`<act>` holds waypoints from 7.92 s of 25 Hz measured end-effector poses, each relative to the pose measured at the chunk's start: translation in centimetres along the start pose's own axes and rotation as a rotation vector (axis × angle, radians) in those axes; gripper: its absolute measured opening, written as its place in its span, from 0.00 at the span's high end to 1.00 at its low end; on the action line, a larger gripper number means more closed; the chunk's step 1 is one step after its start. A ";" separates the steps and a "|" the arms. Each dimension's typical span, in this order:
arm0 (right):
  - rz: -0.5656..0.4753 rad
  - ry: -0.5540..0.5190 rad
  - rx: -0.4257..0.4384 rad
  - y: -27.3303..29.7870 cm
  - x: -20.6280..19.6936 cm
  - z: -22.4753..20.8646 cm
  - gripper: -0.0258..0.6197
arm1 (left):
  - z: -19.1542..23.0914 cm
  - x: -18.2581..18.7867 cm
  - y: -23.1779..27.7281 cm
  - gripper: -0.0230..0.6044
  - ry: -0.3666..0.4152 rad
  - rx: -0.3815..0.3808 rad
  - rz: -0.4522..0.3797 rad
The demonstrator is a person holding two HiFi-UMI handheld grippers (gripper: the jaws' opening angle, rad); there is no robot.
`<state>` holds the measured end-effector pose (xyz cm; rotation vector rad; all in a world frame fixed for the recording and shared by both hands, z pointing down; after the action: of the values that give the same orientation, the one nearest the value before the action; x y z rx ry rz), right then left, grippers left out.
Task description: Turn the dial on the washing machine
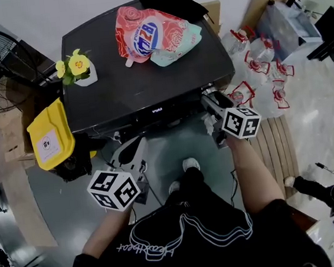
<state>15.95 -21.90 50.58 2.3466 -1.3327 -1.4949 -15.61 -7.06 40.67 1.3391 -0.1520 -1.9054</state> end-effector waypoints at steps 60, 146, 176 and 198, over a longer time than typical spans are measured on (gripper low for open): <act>0.053 -0.930 -0.506 1.2 -1.2 4.4 0.52 | 0.9 -1.9 0.8 0.96 -0.018 0.022 0.052; 0.058 -1.125 -0.502 1.0 -1.3 4.3 0.50 | 2.1 -4.2 -1.0 0.96 -0.151 0.176 -0.013; 0.019 -0.650 -0.330 0.5 -0.6 2.8 0.52 | 2.3 -2.7 -2.5 0.96 -0.103 0.160 -0.050; -0.014 -0.260 -0.185 -0.7 -0.2 1.9 0.48 | 1.5 -2.9 -5.8 0.96 -0.064 0.154 -0.088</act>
<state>14.87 -20.62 49.41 2.1110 -1.1648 -1.8903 -19.51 -1.69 40.54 1.4065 -0.2806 -2.0466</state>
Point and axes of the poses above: the fingertips, and each gripper's own axes: y forward along the fingers, z to its left, x out of its top, the point moved 10 cm from there along -y, backward along the fingers, and after that the axes turned 8 degrees about z, right-handed, at the moved point
